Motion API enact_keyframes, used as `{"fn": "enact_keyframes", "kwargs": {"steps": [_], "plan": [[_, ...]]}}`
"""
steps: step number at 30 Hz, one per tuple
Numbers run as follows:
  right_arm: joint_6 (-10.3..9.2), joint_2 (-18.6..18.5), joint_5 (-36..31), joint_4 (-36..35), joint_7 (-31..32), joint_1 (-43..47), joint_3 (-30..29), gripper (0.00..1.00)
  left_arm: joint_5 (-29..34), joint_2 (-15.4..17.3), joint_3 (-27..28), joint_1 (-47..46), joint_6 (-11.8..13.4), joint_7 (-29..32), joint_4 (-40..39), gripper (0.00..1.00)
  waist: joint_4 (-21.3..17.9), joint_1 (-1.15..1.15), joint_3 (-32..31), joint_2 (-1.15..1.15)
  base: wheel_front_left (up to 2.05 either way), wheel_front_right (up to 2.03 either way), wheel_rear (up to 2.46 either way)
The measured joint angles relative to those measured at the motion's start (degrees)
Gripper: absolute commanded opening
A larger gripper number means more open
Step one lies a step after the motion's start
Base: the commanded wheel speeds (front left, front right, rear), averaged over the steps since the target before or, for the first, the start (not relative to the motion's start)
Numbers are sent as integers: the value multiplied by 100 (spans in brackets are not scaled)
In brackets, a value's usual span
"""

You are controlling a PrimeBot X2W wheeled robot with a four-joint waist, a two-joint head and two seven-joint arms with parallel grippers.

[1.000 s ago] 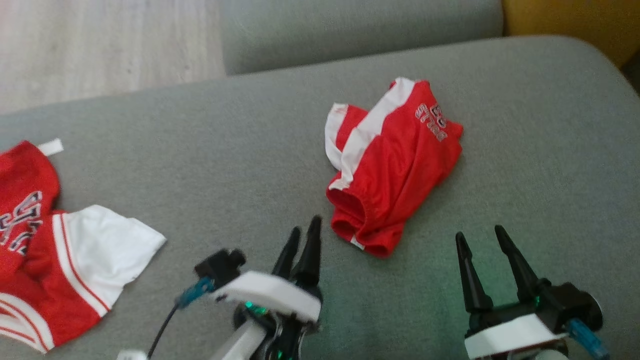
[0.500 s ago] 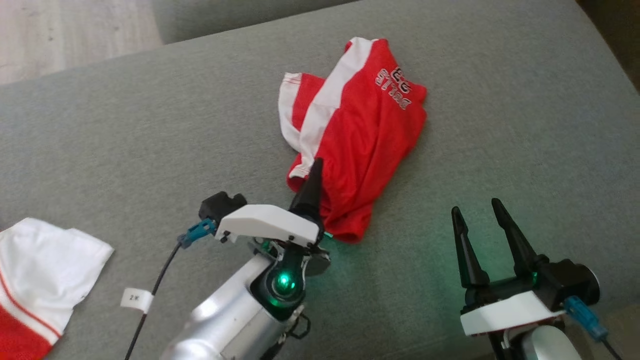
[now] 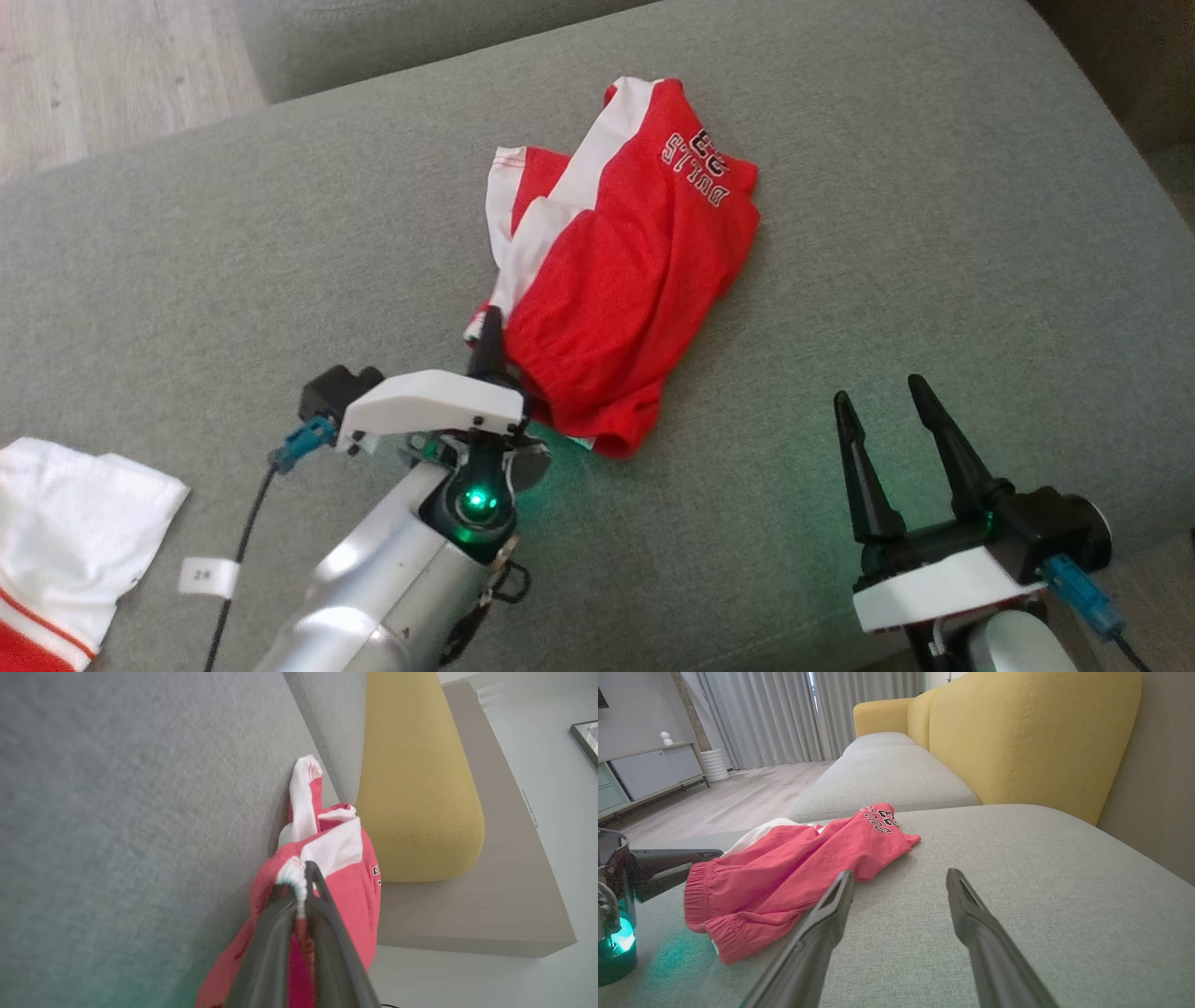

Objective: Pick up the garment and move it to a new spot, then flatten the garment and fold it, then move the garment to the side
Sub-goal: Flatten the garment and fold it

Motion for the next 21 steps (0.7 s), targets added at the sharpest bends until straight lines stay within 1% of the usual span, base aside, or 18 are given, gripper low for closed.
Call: {"fn": "enact_keyframes", "kwargs": {"steps": [2, 4, 6, 7, 9, 11, 13, 15, 19, 21], "plan": [[0, 0, -16, 11, 1, 2, 24, 100, 319, -10, 148, -8, -48, -1, 133, 0, -31, 0, -34, 0, 0, 0, 0], [0, 0, -15, 31, 0, 3, 42, 100, 1024, -5, 290, -21, -99, 0, 269, 0, -75, 0, -71, 0, 0, 0, 0], [0, -1, -15, 47, 0, 3, 69, 100, 2397, -1, 439, -109, -187, 4, 322, 0, -136, 0, -109, 0, 0, 0, 0], [0, -2, -15, 53, 0, 3, 94, 100, 3054, 5, 526, -197, -254, 9, 225, 0, -178, 0, -123, 0, 0, 0, 0], [0, -1, -15, 60, 0, -2, 171, 100, 3836, -7, 749, -408, -302, 8, -56, 0, -284, 0, -143, 0, 0, 0, 0], [0, -2, -14, 70, 1, -7, 214, 100, 4551, -12, 710, -691, -352, 8, -136, 0, -401, 0, -160, 0, 0, 0, 0], [0, -3, -14, 94, 1, -27, 291, 100, 4899, -19, 530, -1006, -446, 3, -77, 0, -534, 0, -179, 0, 0, 0, 0], [0, -3, -10, 118, 0, -66, 399, 100, 5035, -20, 375, -1359, -521, 82, 33, 0, -679, 0, -202, 0, 0, 0, 0], [0, -4, 140, 119, 0, -116, 487, 100, 5012, 3, 209, -2306, -625, 605, 107, 0, -980, 0, -243, 0, 0, 0, 0], [0, -5, 152, 125, 1, -113, 557, 100, 4871, 11, 193, -2788, -649, 813, 38, 0, -1123, 0, -264, 0, 0, 0, 0]]}}
